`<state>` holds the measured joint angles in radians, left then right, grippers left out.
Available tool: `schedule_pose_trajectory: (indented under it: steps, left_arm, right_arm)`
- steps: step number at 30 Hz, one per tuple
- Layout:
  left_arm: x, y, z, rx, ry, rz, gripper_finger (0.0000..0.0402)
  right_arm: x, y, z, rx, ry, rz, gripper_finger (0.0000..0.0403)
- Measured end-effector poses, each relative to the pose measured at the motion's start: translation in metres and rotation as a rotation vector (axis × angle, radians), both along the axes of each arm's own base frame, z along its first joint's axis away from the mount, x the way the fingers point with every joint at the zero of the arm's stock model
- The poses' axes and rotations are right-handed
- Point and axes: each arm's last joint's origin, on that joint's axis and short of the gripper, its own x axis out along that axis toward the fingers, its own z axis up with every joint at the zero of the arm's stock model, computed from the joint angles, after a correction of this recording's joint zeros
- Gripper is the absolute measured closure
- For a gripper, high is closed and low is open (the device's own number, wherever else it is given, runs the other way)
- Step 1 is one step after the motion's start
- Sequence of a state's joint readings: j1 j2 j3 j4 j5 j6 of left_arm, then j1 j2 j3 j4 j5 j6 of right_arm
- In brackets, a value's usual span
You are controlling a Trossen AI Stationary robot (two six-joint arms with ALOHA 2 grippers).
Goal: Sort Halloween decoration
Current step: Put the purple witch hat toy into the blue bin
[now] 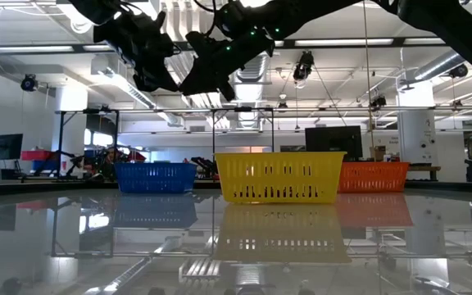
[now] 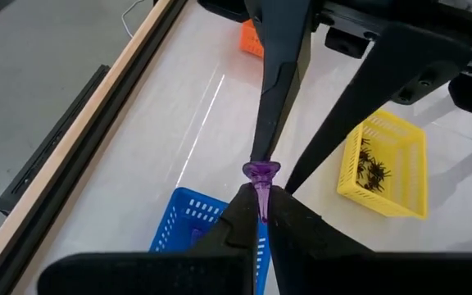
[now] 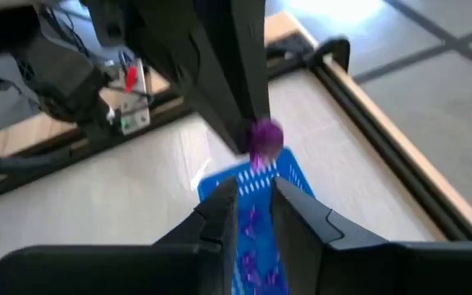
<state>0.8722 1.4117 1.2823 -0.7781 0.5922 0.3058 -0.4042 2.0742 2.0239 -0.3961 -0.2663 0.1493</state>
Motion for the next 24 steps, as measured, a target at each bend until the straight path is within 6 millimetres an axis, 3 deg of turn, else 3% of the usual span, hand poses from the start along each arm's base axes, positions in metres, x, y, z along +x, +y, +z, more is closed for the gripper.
schedule_pose_trajectory:
  steps: [9,17,24]
  left_arm:
    - [-0.006,-0.006,-0.006,-0.038,0.084,-0.018,0.0402]
    - [-0.011,-0.008,-0.015,-0.029,0.212,0.002,0.0402]
    - [-0.006,-0.001,-0.051,-0.120,0.305,-0.001,0.0402]
  right_arm:
    - [-0.025,0.011,0.017,0.050,0.134,0.004,0.0300]
    - [-0.054,0.023,0.033,0.059,0.281,0.042,0.0304]
    - [-0.062,0.027,0.033,0.080,0.348,0.050,0.0305]
